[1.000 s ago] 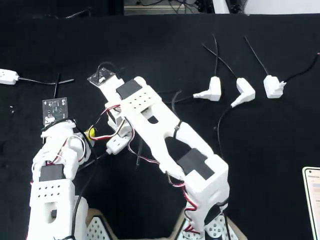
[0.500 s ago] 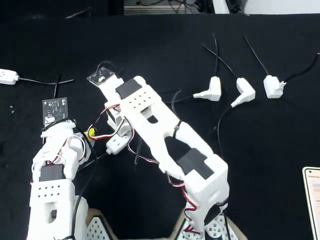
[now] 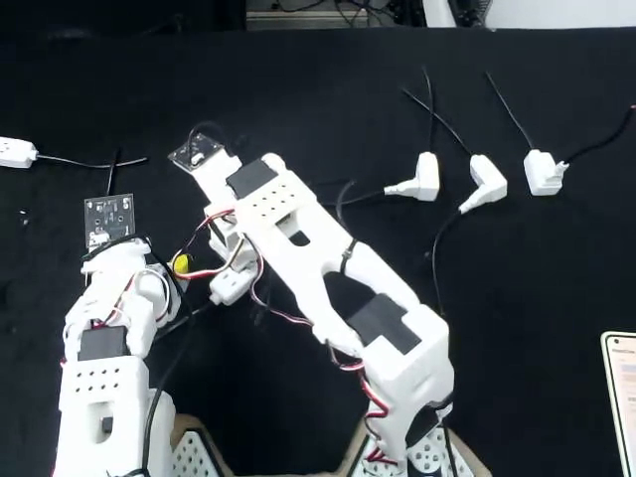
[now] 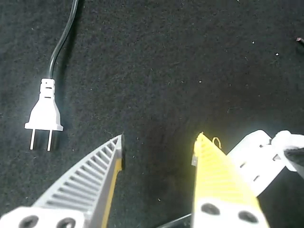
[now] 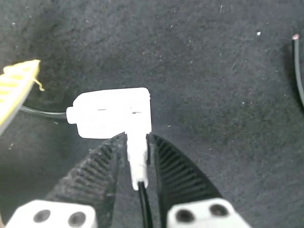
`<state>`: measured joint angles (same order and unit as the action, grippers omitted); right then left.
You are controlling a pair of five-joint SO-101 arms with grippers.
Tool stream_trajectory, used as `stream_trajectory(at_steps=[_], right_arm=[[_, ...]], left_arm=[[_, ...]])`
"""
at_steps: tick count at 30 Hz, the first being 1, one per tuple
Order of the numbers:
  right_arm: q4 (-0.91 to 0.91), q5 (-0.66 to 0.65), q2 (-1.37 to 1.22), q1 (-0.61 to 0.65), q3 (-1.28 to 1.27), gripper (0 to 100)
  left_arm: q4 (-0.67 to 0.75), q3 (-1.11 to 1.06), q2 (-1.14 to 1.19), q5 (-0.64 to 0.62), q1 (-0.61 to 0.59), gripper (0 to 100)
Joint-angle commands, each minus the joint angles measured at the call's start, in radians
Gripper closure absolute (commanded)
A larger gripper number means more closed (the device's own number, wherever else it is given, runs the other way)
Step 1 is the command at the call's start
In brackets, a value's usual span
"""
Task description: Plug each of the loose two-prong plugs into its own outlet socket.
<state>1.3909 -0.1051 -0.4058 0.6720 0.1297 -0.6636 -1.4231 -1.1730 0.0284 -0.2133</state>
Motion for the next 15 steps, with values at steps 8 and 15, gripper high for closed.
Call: stream_trajectory(at_steps=[8, 15], right_arm=[[-0.014, -0.006, -0.045, 0.017, 0.028, 98.8], [0.14, -0.049, -0.05, 0.002, 0.208, 98.8]], left_arm=[[-0.008, 0.01, -0.017, 0.008, 0.004, 76], [-0.008, 0.01, -0.017, 0.008, 0.004, 76]])
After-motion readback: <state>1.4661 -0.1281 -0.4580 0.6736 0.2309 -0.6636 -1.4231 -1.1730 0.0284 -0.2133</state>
